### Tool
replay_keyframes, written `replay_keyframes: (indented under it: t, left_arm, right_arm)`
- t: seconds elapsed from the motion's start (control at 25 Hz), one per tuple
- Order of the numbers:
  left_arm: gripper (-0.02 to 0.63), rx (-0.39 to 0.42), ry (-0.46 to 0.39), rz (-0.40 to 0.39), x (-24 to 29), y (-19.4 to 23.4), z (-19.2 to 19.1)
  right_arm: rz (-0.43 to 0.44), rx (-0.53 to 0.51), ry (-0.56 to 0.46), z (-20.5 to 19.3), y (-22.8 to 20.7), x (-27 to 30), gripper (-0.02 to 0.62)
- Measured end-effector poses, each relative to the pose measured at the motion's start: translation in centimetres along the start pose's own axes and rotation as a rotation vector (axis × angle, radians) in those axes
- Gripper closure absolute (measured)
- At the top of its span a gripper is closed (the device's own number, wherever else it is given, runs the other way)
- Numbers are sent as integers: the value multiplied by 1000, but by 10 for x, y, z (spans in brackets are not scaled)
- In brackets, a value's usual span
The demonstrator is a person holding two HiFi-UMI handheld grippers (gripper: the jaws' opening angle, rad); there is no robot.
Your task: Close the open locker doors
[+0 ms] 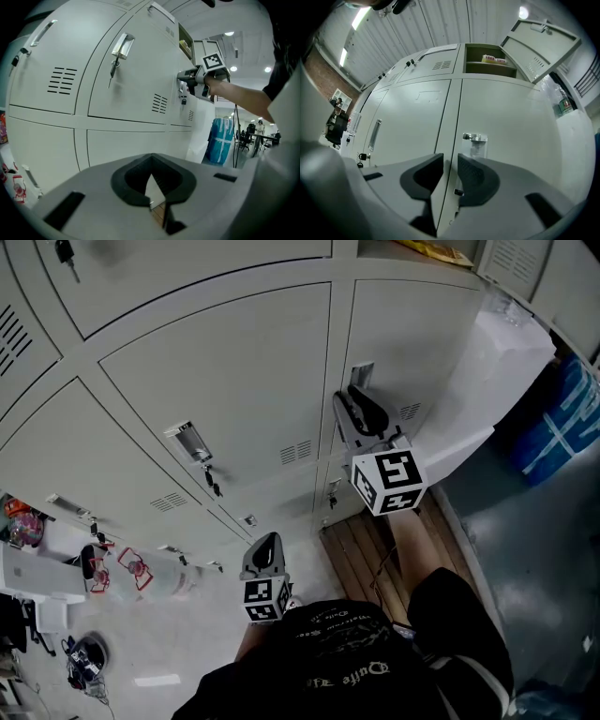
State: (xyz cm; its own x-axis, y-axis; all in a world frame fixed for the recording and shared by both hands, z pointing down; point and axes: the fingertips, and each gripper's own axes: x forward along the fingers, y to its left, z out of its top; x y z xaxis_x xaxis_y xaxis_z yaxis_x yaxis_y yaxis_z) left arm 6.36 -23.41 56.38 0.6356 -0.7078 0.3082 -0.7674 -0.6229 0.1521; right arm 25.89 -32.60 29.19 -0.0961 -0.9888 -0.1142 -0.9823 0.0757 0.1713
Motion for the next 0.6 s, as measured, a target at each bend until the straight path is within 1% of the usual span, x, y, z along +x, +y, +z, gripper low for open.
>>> replay_keyframes:
  t: [0.16, 0.36, 0.6]
  left_arm:
    - [600, -2, 2, -5, -3, -3, 0]
    - [600, -30, -9, -18, -6, -6, 3]
    - [600, -46, -32, -75, -7, -27, 18]
  right_arm:
    - [4, 6, 4, -4, 4, -7, 494]
    - [-23, 33, 10, -13, -1, -26, 494]
    - [-62, 61, 47, -31, -11, -59, 494]
